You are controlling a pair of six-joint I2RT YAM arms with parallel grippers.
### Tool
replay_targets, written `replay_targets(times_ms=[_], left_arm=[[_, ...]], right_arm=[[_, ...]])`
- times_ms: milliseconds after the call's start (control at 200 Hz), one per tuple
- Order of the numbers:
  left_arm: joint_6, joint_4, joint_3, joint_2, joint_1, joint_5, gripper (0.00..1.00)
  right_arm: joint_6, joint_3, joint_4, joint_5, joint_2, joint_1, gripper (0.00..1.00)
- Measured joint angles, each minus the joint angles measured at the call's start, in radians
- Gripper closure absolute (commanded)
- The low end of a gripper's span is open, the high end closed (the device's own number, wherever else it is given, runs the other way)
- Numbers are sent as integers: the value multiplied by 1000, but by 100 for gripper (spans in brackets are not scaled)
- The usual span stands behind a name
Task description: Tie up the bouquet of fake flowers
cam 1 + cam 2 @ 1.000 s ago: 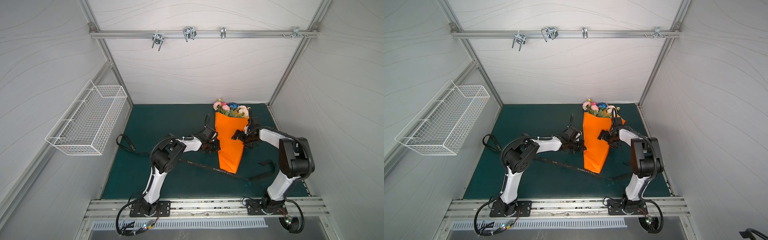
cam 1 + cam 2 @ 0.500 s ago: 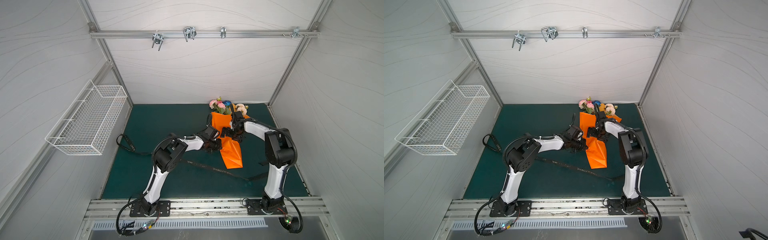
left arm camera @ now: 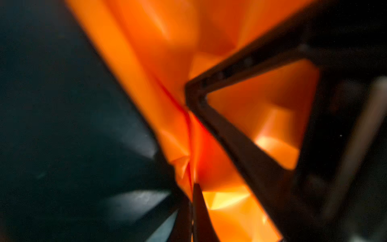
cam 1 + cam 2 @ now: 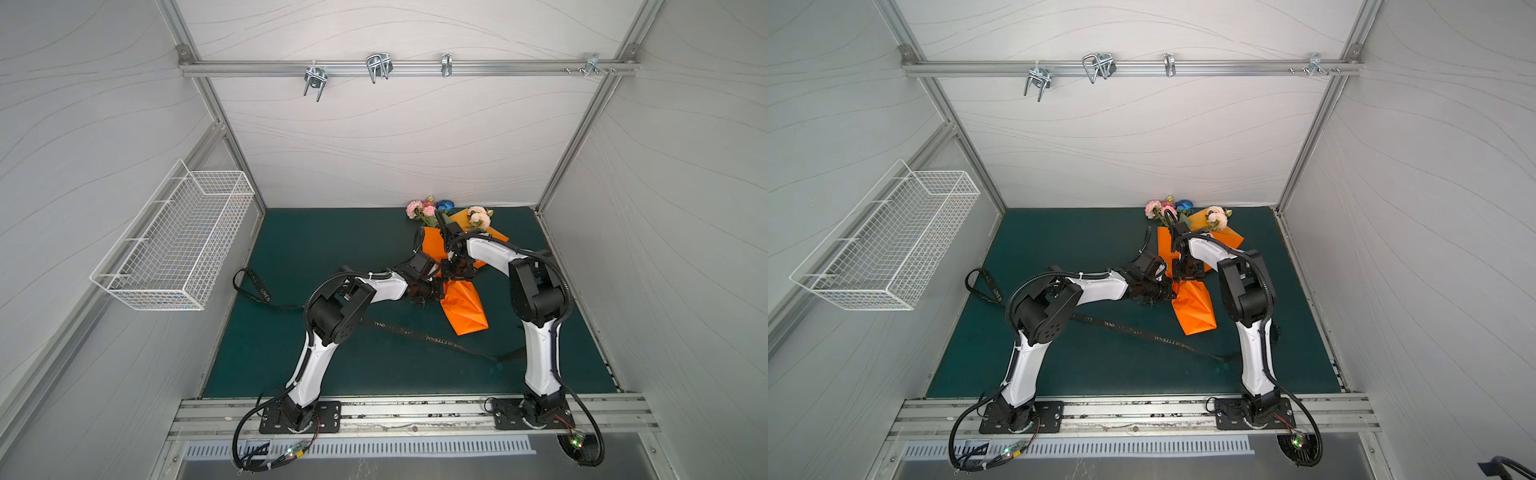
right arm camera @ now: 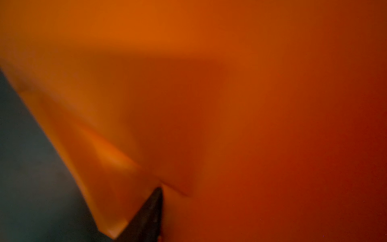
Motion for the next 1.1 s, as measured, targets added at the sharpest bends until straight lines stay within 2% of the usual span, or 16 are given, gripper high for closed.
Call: replay_targets(times_ms=[15, 60, 125, 215, 375, 490, 670, 850, 955, 1100], left_arm=[[0, 4, -2, 0, 0, -1, 99], [1, 13, -9, -3, 0, -4, 87], [3, 18, -29, -24, 0, -14, 78], [9, -3, -79, -84, 3, -29, 63], [29, -51, -206, -273, 33, -67, 47], [38, -71, -308, -456, 91, -121, 34], [46, -124, -430, -684, 220, -217, 21], [65, -204, -515, -789, 319, -291, 13], [76, -253, -536, -812, 338, -312, 12], [83, -290, -560, -844, 340, -323, 12]], right_arm=[[1, -2, 0, 0, 0, 2, 85], [5, -6, 2, -1, -3, 6, 93], [3, -9, 7, 5, -6, 9, 100], [-1, -8, 8, 18, -8, 11, 100], [-8, 1, -1, 26, -12, 14, 100], [-4, -17, 4, 12, -35, 19, 100], [53, -72, 2, -48, -167, 37, 100], [167, -183, 40, -118, -366, 95, 100], [251, -270, 71, -134, -454, 166, 100], [385, -391, 100, -133, -523, 317, 100]])
